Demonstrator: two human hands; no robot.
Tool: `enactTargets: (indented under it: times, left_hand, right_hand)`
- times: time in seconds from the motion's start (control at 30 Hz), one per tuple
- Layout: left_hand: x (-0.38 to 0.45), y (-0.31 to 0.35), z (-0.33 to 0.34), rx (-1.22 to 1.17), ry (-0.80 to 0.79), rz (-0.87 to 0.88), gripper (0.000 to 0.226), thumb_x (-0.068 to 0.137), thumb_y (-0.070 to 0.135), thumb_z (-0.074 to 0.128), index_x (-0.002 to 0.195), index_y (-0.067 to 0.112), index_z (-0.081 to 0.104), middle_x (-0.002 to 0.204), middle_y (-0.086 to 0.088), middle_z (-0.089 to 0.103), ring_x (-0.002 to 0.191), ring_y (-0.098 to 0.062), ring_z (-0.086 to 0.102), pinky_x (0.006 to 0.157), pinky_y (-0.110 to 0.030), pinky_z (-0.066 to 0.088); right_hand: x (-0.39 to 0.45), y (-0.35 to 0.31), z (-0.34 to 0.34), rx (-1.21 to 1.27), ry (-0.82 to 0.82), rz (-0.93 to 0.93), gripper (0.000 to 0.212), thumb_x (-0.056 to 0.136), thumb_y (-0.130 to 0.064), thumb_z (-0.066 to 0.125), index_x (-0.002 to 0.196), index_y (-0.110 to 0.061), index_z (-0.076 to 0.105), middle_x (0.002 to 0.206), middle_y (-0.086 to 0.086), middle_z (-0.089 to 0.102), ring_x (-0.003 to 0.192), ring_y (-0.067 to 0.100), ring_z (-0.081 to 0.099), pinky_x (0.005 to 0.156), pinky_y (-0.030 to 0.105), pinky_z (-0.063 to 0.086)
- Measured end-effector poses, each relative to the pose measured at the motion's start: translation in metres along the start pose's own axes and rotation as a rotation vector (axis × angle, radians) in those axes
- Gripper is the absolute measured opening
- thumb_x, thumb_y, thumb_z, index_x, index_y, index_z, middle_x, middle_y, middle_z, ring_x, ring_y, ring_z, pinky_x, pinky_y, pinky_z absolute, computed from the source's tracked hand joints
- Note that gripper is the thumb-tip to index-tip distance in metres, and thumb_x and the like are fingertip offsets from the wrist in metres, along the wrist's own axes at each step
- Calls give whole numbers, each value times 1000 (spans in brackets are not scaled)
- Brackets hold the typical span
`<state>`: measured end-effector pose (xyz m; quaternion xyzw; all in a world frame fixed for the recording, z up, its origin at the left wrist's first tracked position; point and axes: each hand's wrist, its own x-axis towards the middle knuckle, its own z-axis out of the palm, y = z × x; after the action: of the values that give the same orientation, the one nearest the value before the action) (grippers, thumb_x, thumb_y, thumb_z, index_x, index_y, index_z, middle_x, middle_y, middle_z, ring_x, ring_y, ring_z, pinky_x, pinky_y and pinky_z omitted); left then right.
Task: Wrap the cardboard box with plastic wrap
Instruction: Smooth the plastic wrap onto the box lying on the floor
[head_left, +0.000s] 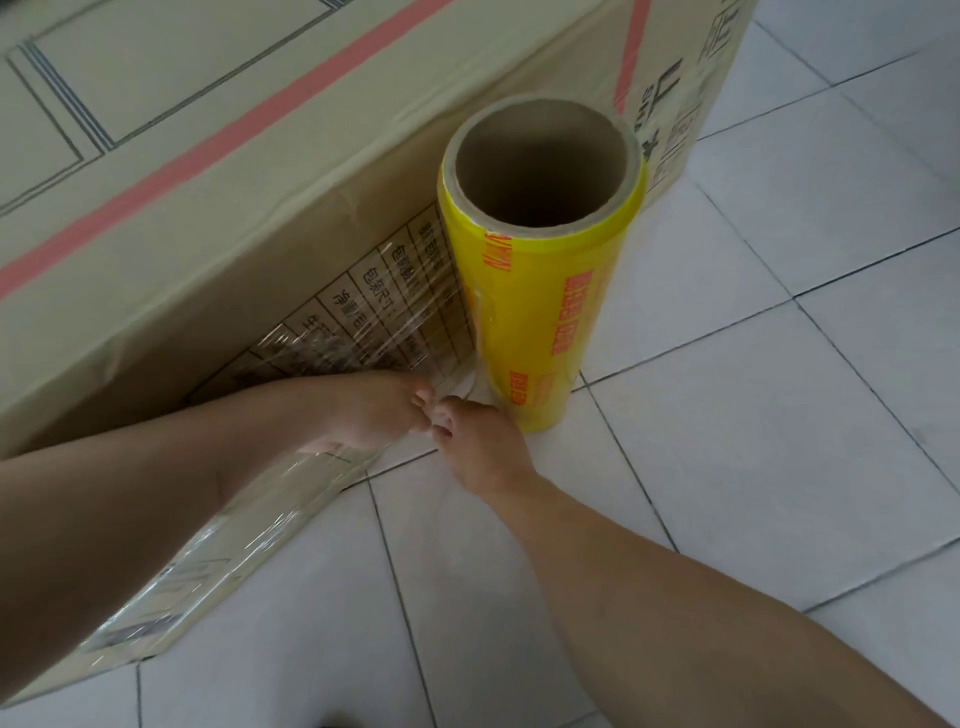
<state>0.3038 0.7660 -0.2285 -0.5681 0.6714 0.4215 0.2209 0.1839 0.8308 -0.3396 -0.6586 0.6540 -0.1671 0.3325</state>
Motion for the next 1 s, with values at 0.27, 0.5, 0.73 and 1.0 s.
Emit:
enactTargets:
  times: [0.27, 0.5, 0.73, 1.0]
  left_hand:
    - [7, -11, -3, -100, -69, -103, 57, 104, 14, 53, 157, 22, 33, 168, -5, 30, 153, -27, 29, 126, -49, 24]
    - [8, -9, -4, -61, -44, -105, 55, 104, 11, 54, 156, 17, 35, 161, -4, 42, 146, -23, 38, 121, -40, 31]
    - [8, -7, -5, -57, -33, -101, 60, 104, 16, 58, 158, 18, 33, 162, -3, 40, 149, -25, 37, 122, -42, 32]
    - [7, -11, -3, -69, -52, -85, 66, 104, 12, 58, 161, 20, 26, 167, 0, 34, 153, -24, 32, 126, -49, 25]
  right_hand:
    - [4, -11, 6, -150, 168, 193, 30, 106, -33, 39, 112, -12, 60, 101, 9, 72, 94, 26, 68, 65, 32, 46]
    - [2, 5, 12, -40, 200, 171, 29, 105, -31, 42, 117, -12, 61, 100, 12, 72, 93, 31, 68, 62, 34, 47]
    - [0, 11, 13, -153, 29, 8, 29, 102, -32, 48, 120, -14, 61, 112, 9, 67, 101, 27, 64, 69, 33, 49]
    - [4, 6, 13, -188, 94, 203, 28, 104, -32, 43, 115, -14, 61, 115, 6, 67, 101, 23, 64, 68, 31, 46]
